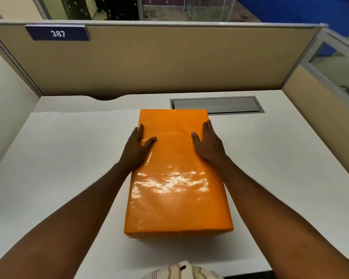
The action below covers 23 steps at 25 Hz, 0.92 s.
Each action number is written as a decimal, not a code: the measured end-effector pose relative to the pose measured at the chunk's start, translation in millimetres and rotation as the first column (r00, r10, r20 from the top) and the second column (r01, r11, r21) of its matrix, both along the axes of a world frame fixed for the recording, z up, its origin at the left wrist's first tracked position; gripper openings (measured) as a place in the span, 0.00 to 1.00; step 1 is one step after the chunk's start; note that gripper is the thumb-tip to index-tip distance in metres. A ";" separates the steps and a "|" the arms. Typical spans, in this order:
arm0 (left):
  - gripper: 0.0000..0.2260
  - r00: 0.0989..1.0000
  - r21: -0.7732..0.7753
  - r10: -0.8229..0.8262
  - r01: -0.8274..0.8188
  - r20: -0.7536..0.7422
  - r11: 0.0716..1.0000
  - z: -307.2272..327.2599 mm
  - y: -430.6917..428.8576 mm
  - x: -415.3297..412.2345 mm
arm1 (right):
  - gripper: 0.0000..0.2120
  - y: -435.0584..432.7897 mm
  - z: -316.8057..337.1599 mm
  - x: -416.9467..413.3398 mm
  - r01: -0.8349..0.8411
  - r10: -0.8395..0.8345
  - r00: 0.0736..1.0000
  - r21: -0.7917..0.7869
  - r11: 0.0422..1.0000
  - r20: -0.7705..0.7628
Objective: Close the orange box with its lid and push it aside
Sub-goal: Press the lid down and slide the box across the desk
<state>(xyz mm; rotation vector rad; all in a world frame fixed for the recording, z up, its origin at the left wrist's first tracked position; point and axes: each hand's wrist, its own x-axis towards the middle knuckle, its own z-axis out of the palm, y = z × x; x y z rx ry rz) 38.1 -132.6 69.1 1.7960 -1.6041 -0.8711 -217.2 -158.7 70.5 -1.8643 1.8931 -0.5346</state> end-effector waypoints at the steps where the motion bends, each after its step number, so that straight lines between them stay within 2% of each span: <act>1: 0.36 1.000 -0.002 0.018 -0.018 0.012 1.000 2.6 2.6 -0.9 | 0.35 -0.3 2.1 -0.9 -0.014 0.014 1.000 0.021 1.000 0.010; 4: 0.35 0.982 -0.083 0.116 -0.104 0.147 0.991 15.1 13.0 -5.0 | 0.35 -1.9 11.2 -6.0 -0.071 0.061 0.993 0.097 0.993 0.098; 7: 0.29 0.958 -0.182 0.177 -0.137 0.224 0.974 21.5 20.2 -6.4 | 0.31 3.9 24.9 -16.7 -0.014 -0.010 0.956 0.077 0.997 0.295; 9: 0.25 0.963 -0.161 0.226 -0.202 0.147 0.966 24.8 26.5 -4.3 | 0.28 16.5 31.7 -25.2 0.121 -0.111 0.931 -0.009 0.993 0.347; 11: 0.22 0.961 -0.134 0.273 -0.266 0.041 0.955 26.7 39.5 -1.8 | 0.26 35.4 31.3 -30.7 0.175 -0.157 0.907 -0.010 0.985 0.390; 14: 0.20 0.920 0.027 0.373 -0.373 -0.119 0.928 31.8 73.6 1.3 | 0.28 71.6 18.7 -33.5 0.129 -0.179 0.868 0.138 0.982 0.463; 17: 0.20 0.819 0.215 0.427 -0.370 -0.383 0.904 35.0 118.0 2.3 | 0.31 106.7 10.9 -39.5 0.104 -0.262 0.808 0.309 0.945 0.528; 20: 0.21 0.820 0.266 0.402 -0.315 -0.408 0.911 33.2 153.6 -1.2 | 0.30 129.6 5.3 -46.6 0.048 -0.260 0.770 0.353 0.934 0.583; 23: 0.21 0.841 0.253 0.366 -0.282 -0.400 0.925 27.9 171.1 -9.5 | 0.27 142.1 -1.0 -45.2 -0.021 -0.216 0.730 0.337 0.941 0.649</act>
